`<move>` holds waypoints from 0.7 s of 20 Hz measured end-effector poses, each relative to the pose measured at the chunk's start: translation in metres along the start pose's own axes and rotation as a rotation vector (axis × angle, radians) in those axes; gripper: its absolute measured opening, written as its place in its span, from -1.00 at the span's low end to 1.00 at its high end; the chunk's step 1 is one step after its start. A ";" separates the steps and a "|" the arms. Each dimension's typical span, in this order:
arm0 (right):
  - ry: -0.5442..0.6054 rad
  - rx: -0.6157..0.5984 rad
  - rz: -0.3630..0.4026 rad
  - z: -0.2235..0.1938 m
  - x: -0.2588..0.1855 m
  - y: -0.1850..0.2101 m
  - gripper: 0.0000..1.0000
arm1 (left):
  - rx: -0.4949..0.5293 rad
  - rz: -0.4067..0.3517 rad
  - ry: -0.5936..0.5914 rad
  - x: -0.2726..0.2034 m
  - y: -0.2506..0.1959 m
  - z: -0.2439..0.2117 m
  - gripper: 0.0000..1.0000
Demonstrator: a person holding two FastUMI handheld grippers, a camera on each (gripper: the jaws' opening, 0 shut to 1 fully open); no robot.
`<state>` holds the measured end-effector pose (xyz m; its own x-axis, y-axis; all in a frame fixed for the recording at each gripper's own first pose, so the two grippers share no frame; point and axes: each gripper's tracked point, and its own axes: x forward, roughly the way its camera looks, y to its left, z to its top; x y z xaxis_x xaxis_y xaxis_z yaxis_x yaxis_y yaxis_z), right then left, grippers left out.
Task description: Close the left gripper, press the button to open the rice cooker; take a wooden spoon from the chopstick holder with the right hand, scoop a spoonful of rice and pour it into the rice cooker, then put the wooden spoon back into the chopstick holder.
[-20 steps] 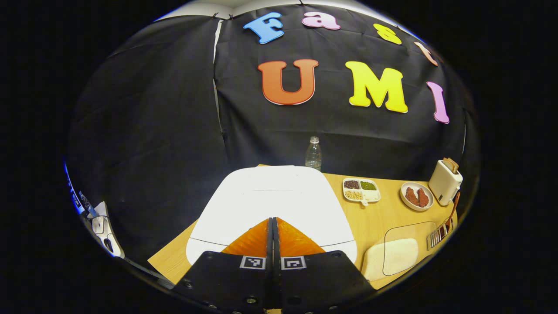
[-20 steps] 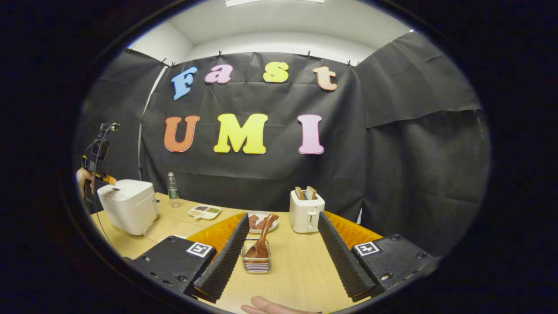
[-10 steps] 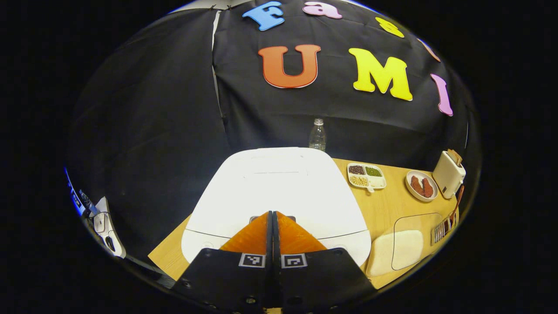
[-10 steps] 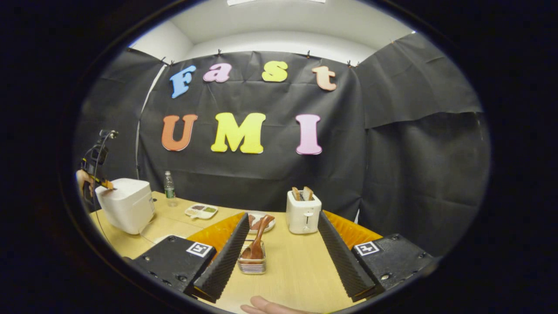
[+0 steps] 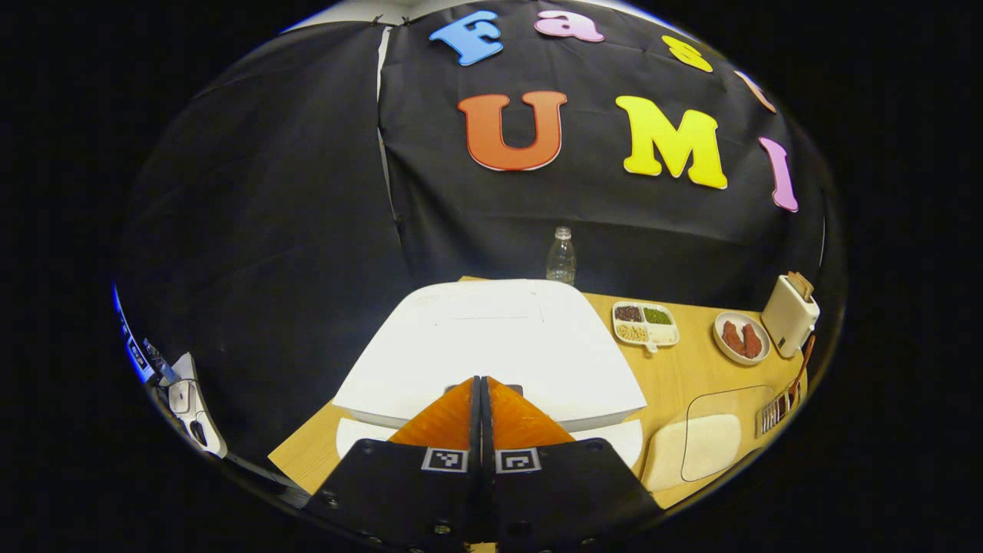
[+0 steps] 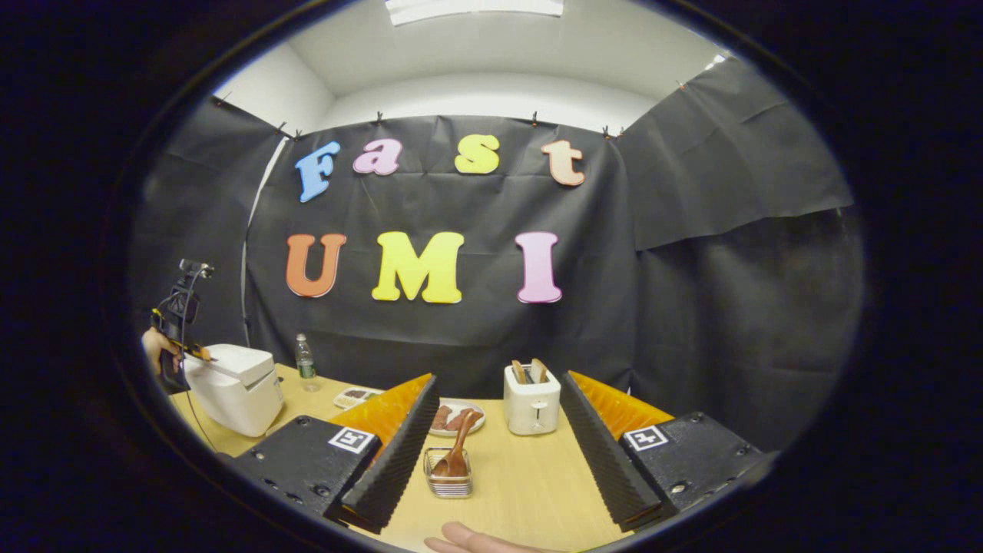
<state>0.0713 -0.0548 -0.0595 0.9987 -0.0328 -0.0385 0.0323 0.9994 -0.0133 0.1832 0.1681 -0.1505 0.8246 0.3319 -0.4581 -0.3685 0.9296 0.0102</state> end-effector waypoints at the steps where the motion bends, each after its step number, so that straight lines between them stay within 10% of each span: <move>1: 0.002 -0.005 -0.001 0.001 -0.001 0.000 0.92 | -0.008 -0.004 -0.013 -0.008 0.001 0.006 -1.00; 6: -0.021 -0.006 0.006 0.011 -0.004 -0.002 0.93 | -0.019 -0.043 -0.058 -0.056 -0.002 0.032 -0.98; 11: 0.011 0.008 0.002 0.003 0.004 0.001 1.00 | -0.019 -0.086 -0.180 -0.110 -0.010 0.053 -0.17; 14: 0.029 0.018 0.007 -0.005 0.011 0.005 1.00 | -0.035 -0.132 -0.214 -0.139 -0.022 0.055 0.94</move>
<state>0.0821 -0.0500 -0.0646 0.9974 -0.0256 -0.0674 0.0260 0.9996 0.0053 0.0996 0.1104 -0.0383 0.9374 0.2377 -0.2546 -0.2630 0.9623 -0.0699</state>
